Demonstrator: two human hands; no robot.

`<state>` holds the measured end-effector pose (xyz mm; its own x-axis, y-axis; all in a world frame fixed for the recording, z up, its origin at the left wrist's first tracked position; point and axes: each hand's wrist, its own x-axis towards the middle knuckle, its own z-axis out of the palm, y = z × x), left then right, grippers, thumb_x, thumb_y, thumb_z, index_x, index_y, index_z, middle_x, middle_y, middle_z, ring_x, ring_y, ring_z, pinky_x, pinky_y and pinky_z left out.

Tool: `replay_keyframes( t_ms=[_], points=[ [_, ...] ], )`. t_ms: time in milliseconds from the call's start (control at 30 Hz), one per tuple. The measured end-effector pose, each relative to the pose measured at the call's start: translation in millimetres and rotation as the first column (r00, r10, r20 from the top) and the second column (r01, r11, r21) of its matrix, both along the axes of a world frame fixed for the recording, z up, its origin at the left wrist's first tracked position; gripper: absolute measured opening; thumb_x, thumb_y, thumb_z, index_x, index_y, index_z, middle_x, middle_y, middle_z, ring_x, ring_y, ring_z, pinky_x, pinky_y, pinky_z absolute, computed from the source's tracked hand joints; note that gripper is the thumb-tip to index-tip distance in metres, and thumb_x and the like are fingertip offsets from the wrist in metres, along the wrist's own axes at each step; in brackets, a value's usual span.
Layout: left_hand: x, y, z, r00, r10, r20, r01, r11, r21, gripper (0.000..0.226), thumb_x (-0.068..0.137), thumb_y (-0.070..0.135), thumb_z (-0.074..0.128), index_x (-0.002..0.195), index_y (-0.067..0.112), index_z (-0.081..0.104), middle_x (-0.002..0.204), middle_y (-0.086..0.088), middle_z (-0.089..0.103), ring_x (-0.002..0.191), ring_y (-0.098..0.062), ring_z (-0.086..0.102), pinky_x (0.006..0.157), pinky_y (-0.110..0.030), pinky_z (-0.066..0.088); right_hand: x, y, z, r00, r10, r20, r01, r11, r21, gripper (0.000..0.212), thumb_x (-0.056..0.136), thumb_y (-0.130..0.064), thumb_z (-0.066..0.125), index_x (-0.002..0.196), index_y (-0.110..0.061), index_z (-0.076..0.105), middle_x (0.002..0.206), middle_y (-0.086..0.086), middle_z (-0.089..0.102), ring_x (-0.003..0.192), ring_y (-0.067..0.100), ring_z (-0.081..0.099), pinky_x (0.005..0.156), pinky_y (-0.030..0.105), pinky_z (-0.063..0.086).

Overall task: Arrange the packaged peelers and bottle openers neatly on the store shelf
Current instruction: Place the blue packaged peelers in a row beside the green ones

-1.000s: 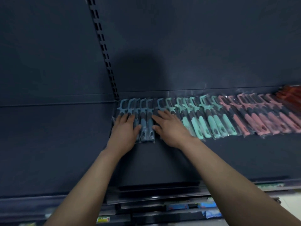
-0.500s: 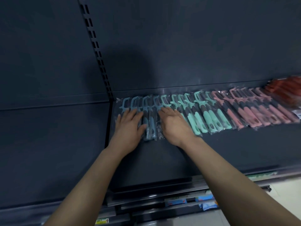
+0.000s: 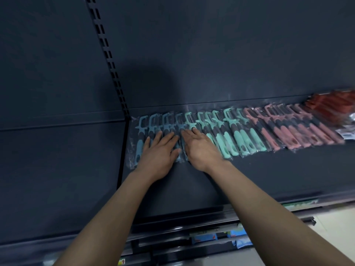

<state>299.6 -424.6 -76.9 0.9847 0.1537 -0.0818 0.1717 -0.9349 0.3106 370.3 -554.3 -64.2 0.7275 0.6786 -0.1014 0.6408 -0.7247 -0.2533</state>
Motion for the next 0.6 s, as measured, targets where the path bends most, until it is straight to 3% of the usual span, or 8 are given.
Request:
replay_keyframes(
  t_ms=[100,167,267,367,467,600],
  points=[
    [-1.2,-0.7,2.4,1.0,0.004,0.011,-0.004,1.0,-0.029,0.053,0.099,0.045,0.025,0.148,0.028,0.014,0.157,0.011,0.007,0.145,-0.014,-0.004,0.116,-0.041,-0.007,-1.4,-0.8,2.2,1.0,-0.013,0.002,0.013,0.998,0.067,0.048,0.102,-0.019,0.031,0.148,-0.009,0.023,0.155,0.007,0.023,0.145,0.024,0.014,0.118,0.033,0.011],
    [-3.7,-0.3,4.9,0.996,0.016,0.084,-0.011,0.998,-0.065,0.052,0.099,0.042,0.03,0.148,0.025,0.019,0.156,0.009,0.013,0.145,-0.014,0.001,0.116,-0.037,-0.007,-1.7,-3.8,5.0,0.998,-0.033,0.046,0.026,0.989,0.144,0.042,0.1,-0.018,0.034,0.14,-0.006,0.039,0.146,0.012,0.039,0.138,0.028,0.031,0.116,0.033,0.019],
    [-12.6,0.3,13.2,0.946,0.054,0.32,-0.025,0.995,-0.095,0.041,0.098,0.022,0.044,0.138,0.012,0.043,0.144,-0.002,0.042,0.136,-0.021,0.031,0.114,-0.032,0.012,-2.0,-10.9,14.6,0.992,-0.059,0.109,0.033,0.972,0.231,0.028,0.095,-0.013,0.043,0.113,-0.004,0.063,0.113,0.013,0.062,0.109,0.032,0.055,0.099,0.036,0.039],
    [-24.5,2.6,22.6,0.886,0.133,0.444,-0.087,0.989,-0.124,0.03,0.092,0.005,0.051,0.121,0.003,0.059,0.12,-0.01,0.061,0.113,-0.026,0.053,0.098,-0.023,0.031,-3.6,-19.4,30.1,0.989,-0.056,0.137,0.022,0.971,0.239,0.025,0.095,-0.019,0.045,0.104,-0.007,0.065,0.104,0.01,0.065,0.102,0.03,0.056,0.093,0.038,0.042],
    [-39.0,6.7,30.4,0.866,0.206,0.456,-0.169,0.978,-0.121,0.029,0.093,0.005,0.05,0.119,0.005,0.061,0.117,-0.009,0.062,0.11,-0.023,0.055,0.091,-0.014,0.03,-3.9,-23.3,41.5,0.989,-0.025,0.149,-0.009,0.974,0.224,0.026,0.095,-0.021,0.046,0.108,-0.008,0.065,0.108,0.01,0.063,0.106,0.029,0.054,0.094,0.037,0.04],
    [-66.8,8.4,36.8,0.819,0.32,0.476,-0.27,0.947,-0.172,0.028,0.094,0.008,0.049,0.119,0.01,0.061,0.116,-0.004,0.062,0.106,-0.019,0.056,0.089,-0.02,0.037,-10.0,-19.5,47.8,0.986,0.032,0.166,-0.069,0.973,0.221,0.028,0.095,-0.022,0.048,0.111,-0.006,0.063,0.113,0.011,0.063,0.108,0.029,0.053,0.096,0.038,0.039]
  ],
)
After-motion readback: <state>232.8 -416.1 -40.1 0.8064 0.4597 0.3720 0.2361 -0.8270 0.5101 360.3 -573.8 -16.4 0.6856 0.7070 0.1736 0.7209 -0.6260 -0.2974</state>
